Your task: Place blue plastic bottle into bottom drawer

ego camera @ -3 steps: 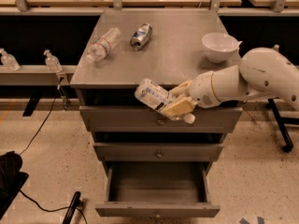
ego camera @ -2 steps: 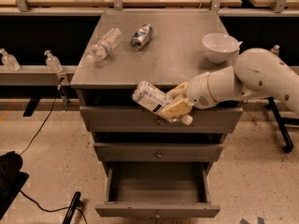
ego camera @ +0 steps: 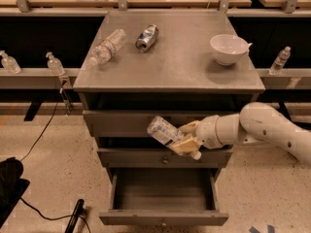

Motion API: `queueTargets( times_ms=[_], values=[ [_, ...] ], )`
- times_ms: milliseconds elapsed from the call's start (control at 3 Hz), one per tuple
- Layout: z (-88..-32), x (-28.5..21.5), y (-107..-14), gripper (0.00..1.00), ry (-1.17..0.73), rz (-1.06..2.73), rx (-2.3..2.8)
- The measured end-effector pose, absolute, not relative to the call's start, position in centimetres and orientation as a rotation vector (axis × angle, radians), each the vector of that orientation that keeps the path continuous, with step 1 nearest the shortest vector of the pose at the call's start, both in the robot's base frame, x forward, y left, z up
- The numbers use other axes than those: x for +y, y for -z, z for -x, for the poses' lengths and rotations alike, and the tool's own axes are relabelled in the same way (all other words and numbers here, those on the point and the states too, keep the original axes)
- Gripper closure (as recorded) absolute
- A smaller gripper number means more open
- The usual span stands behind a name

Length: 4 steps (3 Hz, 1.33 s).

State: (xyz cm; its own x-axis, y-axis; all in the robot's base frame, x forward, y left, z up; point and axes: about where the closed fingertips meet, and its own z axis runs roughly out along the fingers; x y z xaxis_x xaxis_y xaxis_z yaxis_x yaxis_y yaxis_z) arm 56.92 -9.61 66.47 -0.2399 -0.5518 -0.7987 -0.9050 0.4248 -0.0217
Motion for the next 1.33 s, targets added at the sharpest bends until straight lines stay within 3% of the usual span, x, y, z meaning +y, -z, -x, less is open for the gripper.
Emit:
queueTargets(
  times_ms=[667,1333],
  values=[
    [-57.3,-9.7,-66.0,1.0,-0.564,1.208,1.925],
    [-57.3,-10.2,-58.9,1.0,-0.564,1.165,1.955]
  ],
)
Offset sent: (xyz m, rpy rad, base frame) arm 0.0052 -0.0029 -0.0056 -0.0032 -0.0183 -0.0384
